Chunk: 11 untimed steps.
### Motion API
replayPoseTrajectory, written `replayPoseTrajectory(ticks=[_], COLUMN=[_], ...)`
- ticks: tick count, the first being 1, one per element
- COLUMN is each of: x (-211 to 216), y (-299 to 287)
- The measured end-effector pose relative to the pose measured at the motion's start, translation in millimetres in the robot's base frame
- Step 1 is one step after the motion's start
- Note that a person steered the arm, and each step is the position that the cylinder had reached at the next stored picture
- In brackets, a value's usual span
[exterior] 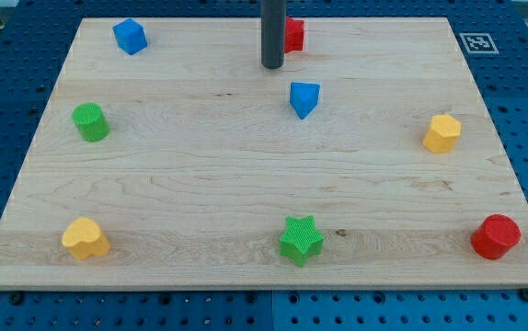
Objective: Push the green circle diagonally in between the blue blocks
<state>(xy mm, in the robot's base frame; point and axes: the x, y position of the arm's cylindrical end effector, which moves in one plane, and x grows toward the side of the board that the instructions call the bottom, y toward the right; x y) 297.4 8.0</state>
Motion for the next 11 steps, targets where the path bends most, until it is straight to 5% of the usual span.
replayPoseTrajectory(ticks=[3, 7, 11], x=[31.2, 158.1, 183.9], y=[-21.5, -21.5, -57.0])
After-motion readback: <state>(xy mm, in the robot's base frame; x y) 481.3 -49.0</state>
